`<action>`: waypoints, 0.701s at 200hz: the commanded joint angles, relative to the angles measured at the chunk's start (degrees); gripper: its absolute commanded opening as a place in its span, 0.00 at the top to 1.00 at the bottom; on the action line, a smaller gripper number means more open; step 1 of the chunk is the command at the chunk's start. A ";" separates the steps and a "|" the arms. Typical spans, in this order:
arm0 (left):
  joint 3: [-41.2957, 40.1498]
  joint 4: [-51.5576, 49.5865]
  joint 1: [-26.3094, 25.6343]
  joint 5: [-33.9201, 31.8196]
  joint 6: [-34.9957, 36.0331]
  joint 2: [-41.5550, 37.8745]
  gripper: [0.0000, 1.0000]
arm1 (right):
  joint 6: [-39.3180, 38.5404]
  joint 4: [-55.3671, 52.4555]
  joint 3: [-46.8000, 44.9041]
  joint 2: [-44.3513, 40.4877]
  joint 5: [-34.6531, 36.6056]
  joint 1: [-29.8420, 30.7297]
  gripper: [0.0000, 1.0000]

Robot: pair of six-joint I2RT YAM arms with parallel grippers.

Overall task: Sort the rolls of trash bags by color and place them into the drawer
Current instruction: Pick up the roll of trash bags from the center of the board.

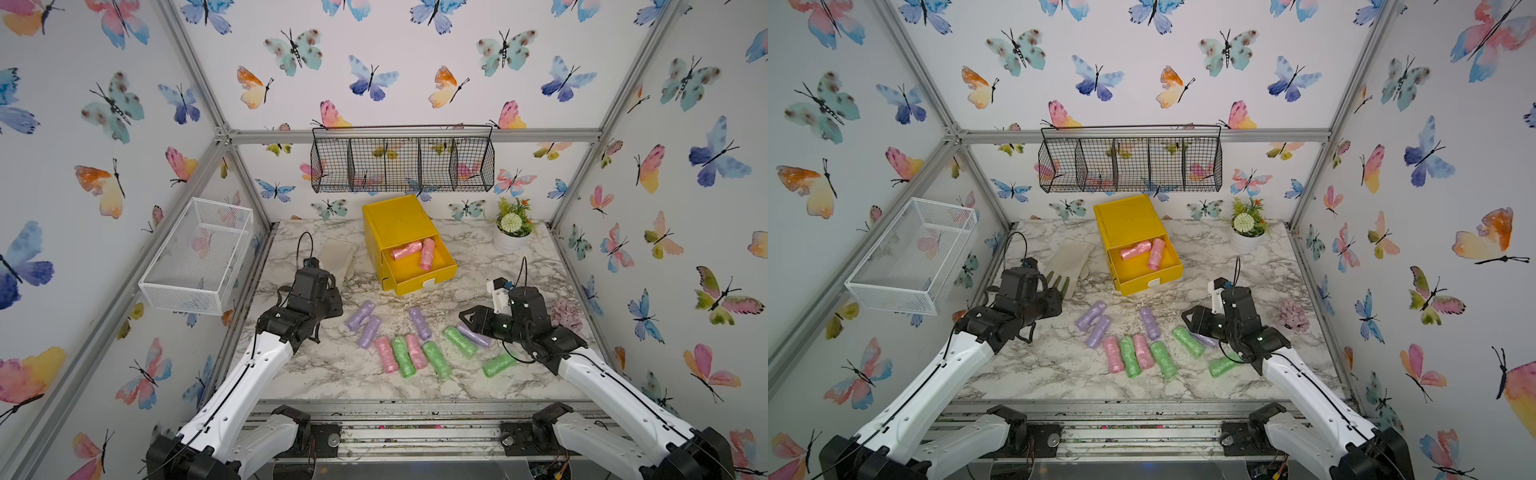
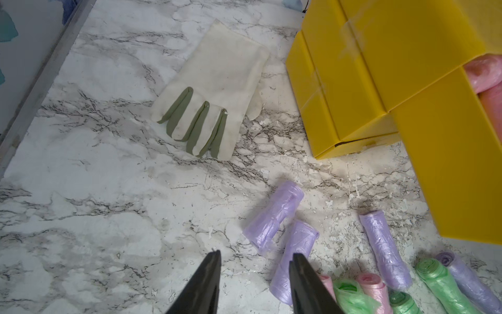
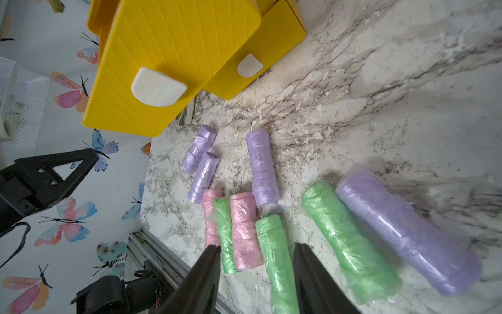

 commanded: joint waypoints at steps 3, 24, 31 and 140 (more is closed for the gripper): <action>-2.61 3.67 0.93 1.96 -1.53 -0.95 0.53 | 2.59 3.90 -2.55 -1.12 -2.48 2.70 0.54; -4.79 5.20 1.33 2.49 -2.00 -1.54 0.53 | 3.31 4.87 -2.69 -0.04 -0.93 6.78 0.54; -5.30 5.57 1.39 2.49 -2.04 -1.67 0.53 | 3.37 5.04 -2.48 0.70 -0.10 8.39 0.54; -8.39 5.16 2.72 2.10 -0.71 -3.33 0.51 | 3.69 11.39 3.90 17.21 6.26 23.49 0.49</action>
